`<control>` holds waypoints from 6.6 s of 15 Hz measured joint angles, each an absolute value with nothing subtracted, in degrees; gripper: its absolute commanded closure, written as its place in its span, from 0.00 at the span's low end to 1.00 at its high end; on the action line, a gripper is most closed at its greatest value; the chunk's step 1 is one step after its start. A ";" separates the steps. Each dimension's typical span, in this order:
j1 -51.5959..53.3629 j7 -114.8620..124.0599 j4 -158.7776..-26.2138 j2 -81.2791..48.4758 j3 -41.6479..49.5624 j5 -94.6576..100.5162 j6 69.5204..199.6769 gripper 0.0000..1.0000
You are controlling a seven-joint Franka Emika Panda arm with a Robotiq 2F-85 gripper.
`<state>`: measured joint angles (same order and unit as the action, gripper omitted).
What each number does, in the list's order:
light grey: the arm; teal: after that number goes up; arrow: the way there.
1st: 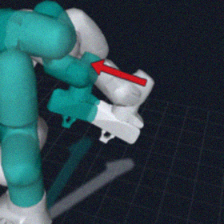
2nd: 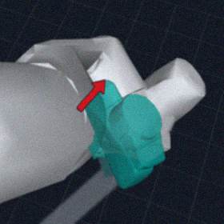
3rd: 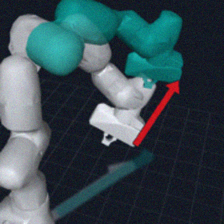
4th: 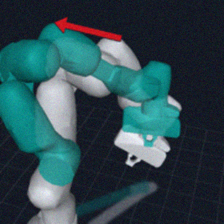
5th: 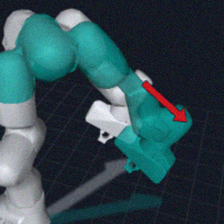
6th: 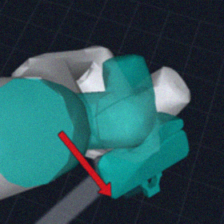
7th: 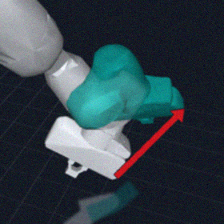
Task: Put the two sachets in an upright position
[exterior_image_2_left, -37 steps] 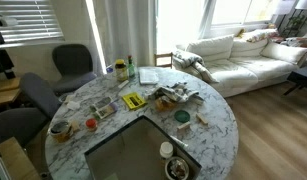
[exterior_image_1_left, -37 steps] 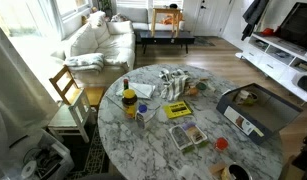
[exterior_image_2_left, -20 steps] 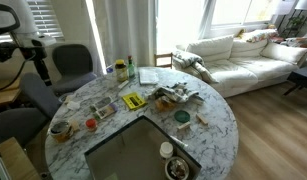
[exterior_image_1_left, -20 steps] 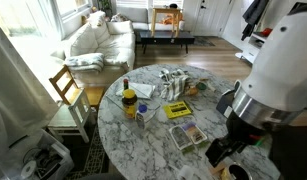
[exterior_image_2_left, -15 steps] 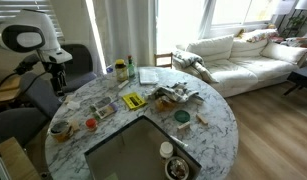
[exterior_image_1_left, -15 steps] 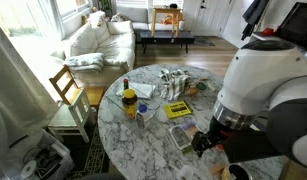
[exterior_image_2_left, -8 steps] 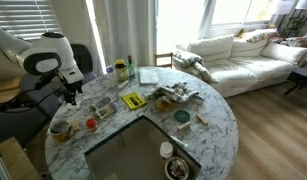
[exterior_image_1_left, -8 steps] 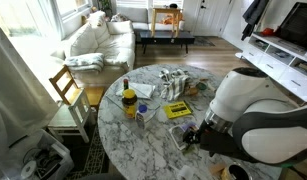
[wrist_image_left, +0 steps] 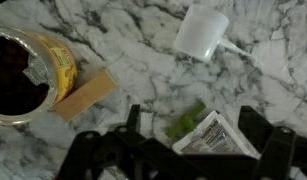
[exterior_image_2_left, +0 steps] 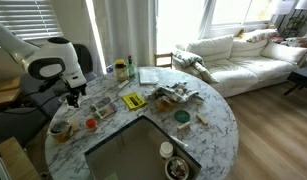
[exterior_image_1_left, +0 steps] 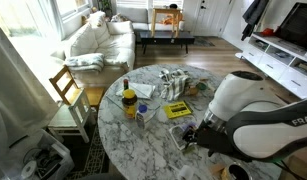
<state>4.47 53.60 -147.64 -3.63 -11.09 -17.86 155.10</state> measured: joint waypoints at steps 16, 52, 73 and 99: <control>-2.13 35.99 -140.25 -20.04 -15.78 -47.35 173.00 0.21; -2.20 32.07 -140.82 -19.06 -16.99 -61.11 169.53 0.39; 6.32 30.57 -142.39 -17.97 -6.97 -52.05 170.62 0.97; 14.03 63.09 -135.16 -7.29 0.34 9.59 140.35 0.97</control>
